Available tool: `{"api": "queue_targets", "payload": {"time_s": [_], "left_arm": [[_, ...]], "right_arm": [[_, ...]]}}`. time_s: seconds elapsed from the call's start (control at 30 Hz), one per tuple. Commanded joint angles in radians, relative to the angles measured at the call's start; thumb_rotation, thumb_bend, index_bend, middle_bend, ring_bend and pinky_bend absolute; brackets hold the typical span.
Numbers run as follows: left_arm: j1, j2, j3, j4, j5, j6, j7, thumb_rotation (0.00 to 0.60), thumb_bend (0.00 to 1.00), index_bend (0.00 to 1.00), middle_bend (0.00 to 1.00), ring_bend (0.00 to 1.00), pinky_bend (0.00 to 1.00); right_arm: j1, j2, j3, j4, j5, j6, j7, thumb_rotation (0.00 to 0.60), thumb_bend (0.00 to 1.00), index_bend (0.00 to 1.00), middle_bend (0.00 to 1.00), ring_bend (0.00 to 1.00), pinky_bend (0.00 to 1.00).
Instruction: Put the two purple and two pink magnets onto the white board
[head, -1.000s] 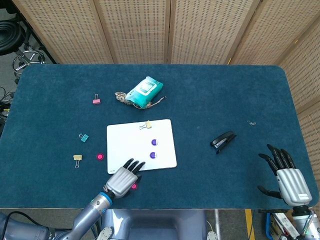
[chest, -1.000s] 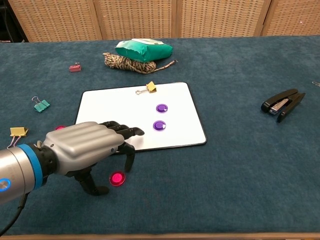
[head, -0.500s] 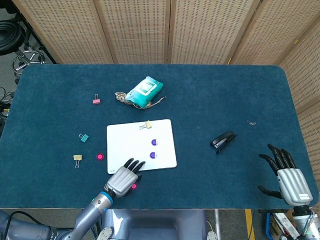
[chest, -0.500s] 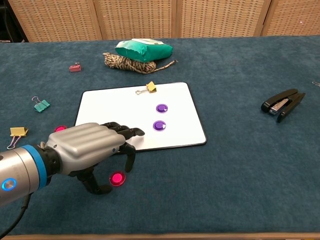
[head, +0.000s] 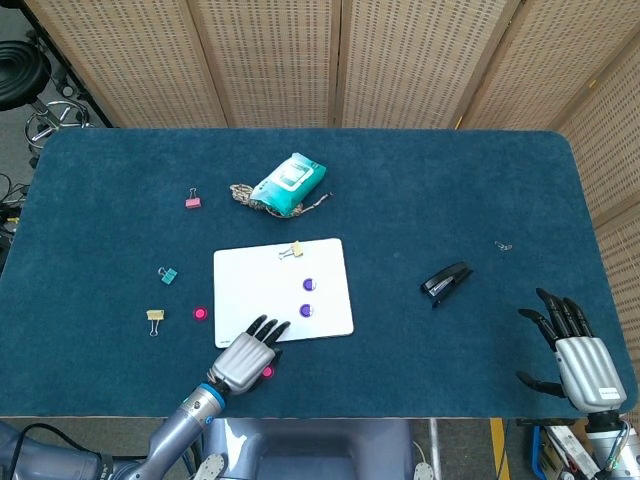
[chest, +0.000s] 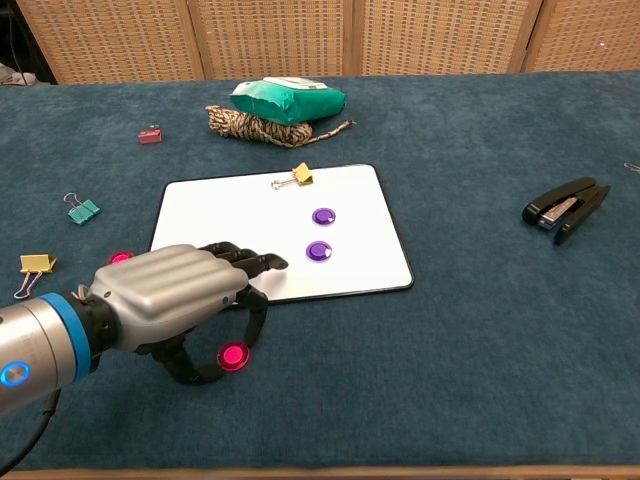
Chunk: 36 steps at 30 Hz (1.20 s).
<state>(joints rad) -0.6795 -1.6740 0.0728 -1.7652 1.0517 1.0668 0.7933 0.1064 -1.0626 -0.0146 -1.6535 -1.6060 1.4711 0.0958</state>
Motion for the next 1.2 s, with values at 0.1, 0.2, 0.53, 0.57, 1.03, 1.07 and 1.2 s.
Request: {"api": "queue_targets", "payload": {"time_s": [0.1, 0.2, 0.53, 0.57, 1.03, 1.07, 1.2], "left_arm": [[0.002, 0.001, -0.005, 0.002, 0.002, 0.003, -0.008, 0.6, 0.31, 0.63, 0.0, 0.0, 0.0], [0.003, 0.01, -0.009, -0.006, 0.007, 0.004, -0.013, 0.6, 0.31, 0.63, 0.0, 0.0, 0.0], [-0.001, 0.048, -0.039, -0.031, 0.008, 0.011, -0.034, 0.6, 0.31, 0.63, 0.0, 0.0, 0.0], [-0.002, 0.053, -0.046, -0.031, 0.005, 0.011, -0.039, 0.6, 0.31, 0.63, 0.0, 0.0, 0.0], [-0.056, 0.097, -0.173, 0.101, -0.083, -0.066, -0.177, 0.6, 0.31, 0.63, 0.0, 0.0, 0.0], [-0.059, 0.091, -0.176, 0.112, -0.085, -0.069, -0.181, 0.6, 0.31, 0.63, 0.0, 0.0, 0.0], [-0.069, 0.065, -0.18, 0.16, -0.085, -0.073, -0.187, 0.6, 0.31, 0.63, 0.0, 0.0, 0.0]], "right_arm": [[0.0, 0.0, 0.0, 0.0, 0.0, -0.005, 0.001, 0.6, 0.0, 0.2, 0.0, 0.0, 0.0], [0.001, 0.0, 0.001, 0.0, -0.002, -0.006, 0.002, 0.6, 0.0, 0.2, 0.0, 0.0, 0.0], [0.001, 0.0, -0.001, -0.004, -0.003, -0.016, 0.0, 0.6, 0.0, 0.2, 0.0, 0.0, 0.0], [0.001, 0.001, -0.001, -0.004, -0.003, -0.016, -0.001, 0.6, 0.0, 0.21, 0.0, 0.0, 0.0], [-0.001, 0.006, 0.0, -0.01, 0.001, -0.024, -0.001, 0.6, 0.0, 0.24, 0.0, 0.0, 0.0], [-0.001, 0.005, 0.0, -0.011, 0.001, -0.024, -0.002, 0.6, 0.0, 0.24, 0.0, 0.0, 0.0], [-0.002, 0.006, 0.0, -0.013, 0.001, -0.024, -0.004, 0.6, 0.0, 0.24, 0.0, 0.0, 0.0]]}}
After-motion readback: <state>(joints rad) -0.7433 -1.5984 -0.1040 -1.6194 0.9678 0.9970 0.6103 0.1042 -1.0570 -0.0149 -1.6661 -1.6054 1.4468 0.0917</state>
